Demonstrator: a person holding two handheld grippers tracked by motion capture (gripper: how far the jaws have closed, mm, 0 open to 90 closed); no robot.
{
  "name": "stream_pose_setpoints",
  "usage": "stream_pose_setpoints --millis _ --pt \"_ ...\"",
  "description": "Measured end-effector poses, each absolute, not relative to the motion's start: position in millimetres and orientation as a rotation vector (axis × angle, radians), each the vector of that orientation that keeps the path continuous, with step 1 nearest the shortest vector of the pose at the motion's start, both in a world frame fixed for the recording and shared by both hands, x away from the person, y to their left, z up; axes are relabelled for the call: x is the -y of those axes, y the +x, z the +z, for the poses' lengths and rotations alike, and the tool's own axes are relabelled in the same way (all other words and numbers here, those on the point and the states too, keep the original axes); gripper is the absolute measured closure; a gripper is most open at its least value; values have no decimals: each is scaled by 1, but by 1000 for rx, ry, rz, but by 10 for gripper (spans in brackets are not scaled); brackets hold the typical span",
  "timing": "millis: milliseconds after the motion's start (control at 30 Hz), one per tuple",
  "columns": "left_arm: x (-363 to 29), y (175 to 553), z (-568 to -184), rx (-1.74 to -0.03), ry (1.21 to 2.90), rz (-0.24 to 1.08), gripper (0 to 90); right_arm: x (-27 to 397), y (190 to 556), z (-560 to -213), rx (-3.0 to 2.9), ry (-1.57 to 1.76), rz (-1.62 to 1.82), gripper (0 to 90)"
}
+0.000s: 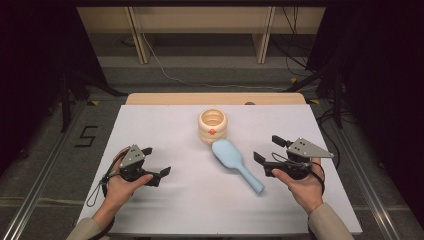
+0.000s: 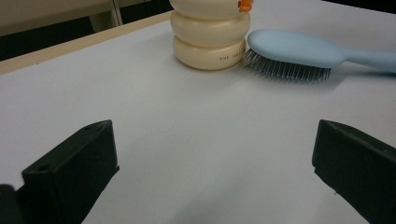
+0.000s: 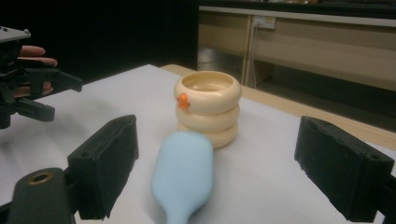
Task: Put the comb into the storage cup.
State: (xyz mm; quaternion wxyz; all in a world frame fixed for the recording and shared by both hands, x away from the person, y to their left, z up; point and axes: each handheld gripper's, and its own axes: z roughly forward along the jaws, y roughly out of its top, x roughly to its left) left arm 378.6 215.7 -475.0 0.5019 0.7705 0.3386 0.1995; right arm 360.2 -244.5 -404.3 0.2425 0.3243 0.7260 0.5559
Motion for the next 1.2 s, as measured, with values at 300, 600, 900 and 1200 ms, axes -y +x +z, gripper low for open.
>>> stream_pose_setpoints --millis 300,600,900,1200 --pt "-215 379 -476 -819 1861 479 0 238 364 -404 -2047 875 1437 140" --pt "-215 379 -476 -819 1865 479 0 225 372 -410 -2209 890 1307 156" --pt "-215 379 -476 -817 1865 475 0 208 386 -425 -2446 960 1124 165" --pt "-215 379 -476 -816 1865 474 0 193 398 -433 -2553 976 1006 171"
